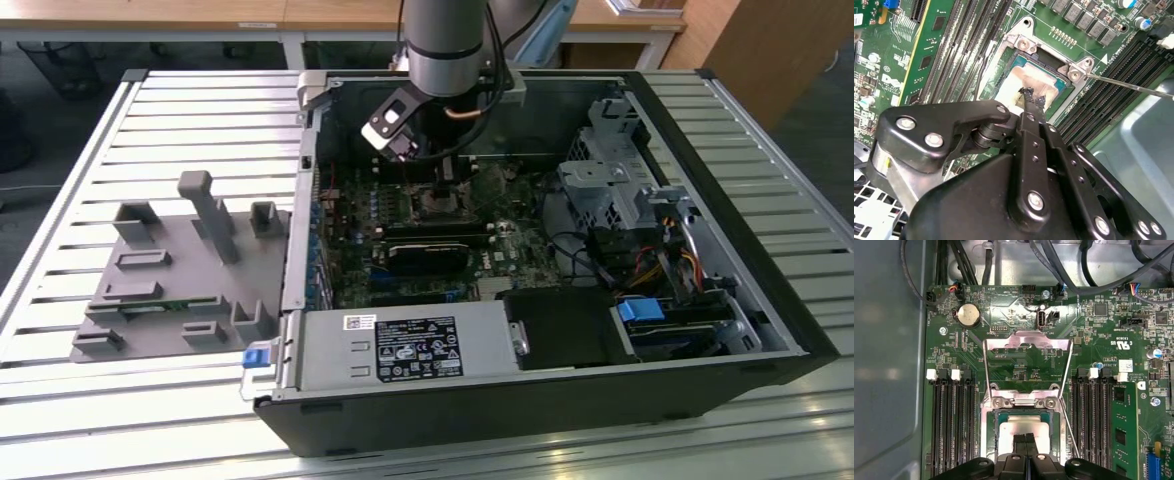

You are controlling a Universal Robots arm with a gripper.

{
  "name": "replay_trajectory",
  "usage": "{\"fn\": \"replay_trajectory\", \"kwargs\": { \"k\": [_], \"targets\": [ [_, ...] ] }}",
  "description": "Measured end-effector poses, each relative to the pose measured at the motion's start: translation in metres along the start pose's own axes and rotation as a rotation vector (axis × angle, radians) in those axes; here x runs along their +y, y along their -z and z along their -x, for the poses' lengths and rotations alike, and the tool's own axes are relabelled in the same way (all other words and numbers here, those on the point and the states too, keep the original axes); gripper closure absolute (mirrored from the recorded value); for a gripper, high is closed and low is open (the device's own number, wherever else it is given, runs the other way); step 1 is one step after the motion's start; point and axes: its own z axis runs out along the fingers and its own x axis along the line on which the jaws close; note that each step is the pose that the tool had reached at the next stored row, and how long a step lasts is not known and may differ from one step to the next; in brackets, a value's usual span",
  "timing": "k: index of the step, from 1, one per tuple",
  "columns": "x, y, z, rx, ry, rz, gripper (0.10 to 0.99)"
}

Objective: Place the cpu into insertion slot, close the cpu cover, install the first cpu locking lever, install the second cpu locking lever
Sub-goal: 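Place the cpu into insertion slot, then close the cpu cover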

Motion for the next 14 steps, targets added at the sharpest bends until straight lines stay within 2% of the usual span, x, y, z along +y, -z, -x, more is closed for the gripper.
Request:
{"fn": "replay_trajectory", "kwargs": {
  "k": [14],
  "targets": [
    [0.0004,0.006,0.0,0.0,0.0,0.0,0.98]
  ]
}}
